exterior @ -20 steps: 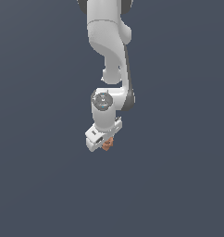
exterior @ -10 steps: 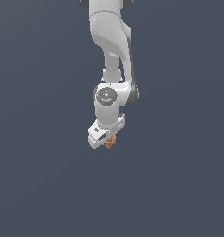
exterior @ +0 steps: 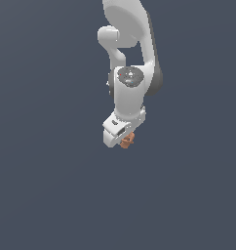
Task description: Pick up the object and move it to a goal position.
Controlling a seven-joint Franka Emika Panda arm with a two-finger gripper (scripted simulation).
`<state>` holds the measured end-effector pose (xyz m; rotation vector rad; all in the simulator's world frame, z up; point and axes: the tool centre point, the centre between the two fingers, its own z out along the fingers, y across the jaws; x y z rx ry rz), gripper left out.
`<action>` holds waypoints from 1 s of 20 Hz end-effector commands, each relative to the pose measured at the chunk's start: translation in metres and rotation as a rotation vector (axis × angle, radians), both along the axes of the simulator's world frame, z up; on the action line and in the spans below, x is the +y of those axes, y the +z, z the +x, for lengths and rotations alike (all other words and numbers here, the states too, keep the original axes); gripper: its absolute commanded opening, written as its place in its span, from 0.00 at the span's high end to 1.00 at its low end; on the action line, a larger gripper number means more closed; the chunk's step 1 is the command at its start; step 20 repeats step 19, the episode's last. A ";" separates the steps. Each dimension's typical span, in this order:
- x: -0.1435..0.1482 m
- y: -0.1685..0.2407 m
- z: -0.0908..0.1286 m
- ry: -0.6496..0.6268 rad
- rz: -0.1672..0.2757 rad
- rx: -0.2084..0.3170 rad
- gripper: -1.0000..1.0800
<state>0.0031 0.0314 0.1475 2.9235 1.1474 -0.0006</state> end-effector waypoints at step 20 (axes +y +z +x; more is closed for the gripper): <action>0.068 0.117 0.005 0.000 0.001 0.000 1.00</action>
